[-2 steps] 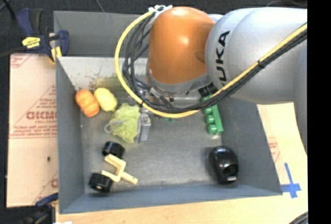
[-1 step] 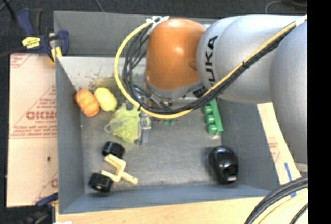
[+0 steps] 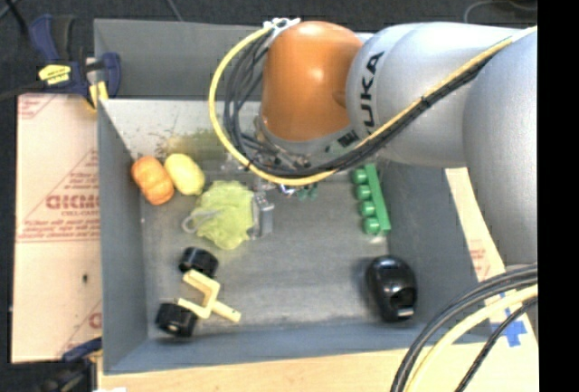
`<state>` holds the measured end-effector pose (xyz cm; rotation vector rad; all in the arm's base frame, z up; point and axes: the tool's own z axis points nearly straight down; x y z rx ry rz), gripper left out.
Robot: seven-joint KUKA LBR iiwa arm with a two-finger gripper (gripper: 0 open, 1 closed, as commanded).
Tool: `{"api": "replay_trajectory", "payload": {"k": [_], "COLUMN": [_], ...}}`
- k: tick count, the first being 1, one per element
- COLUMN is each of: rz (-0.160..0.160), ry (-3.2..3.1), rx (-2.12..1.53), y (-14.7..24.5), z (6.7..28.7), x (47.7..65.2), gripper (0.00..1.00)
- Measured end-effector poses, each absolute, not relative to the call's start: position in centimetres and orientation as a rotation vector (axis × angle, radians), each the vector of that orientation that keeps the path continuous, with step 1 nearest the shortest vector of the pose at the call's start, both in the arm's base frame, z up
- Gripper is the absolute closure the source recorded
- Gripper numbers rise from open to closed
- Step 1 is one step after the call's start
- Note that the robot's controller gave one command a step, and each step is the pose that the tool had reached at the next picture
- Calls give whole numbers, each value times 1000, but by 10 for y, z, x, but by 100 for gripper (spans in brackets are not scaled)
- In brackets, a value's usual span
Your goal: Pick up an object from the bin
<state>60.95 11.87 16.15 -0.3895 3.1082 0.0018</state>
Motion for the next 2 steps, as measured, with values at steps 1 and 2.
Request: {"api": "replay_trajectory", "payload": {"k": [1, 2], "rz": [0, -3], "ry": [3088, 3014], "rx": [-510, -816], "y": [116, 126], "z": [161, 95], "x": [615, 619], "gripper": [0, 0]}}
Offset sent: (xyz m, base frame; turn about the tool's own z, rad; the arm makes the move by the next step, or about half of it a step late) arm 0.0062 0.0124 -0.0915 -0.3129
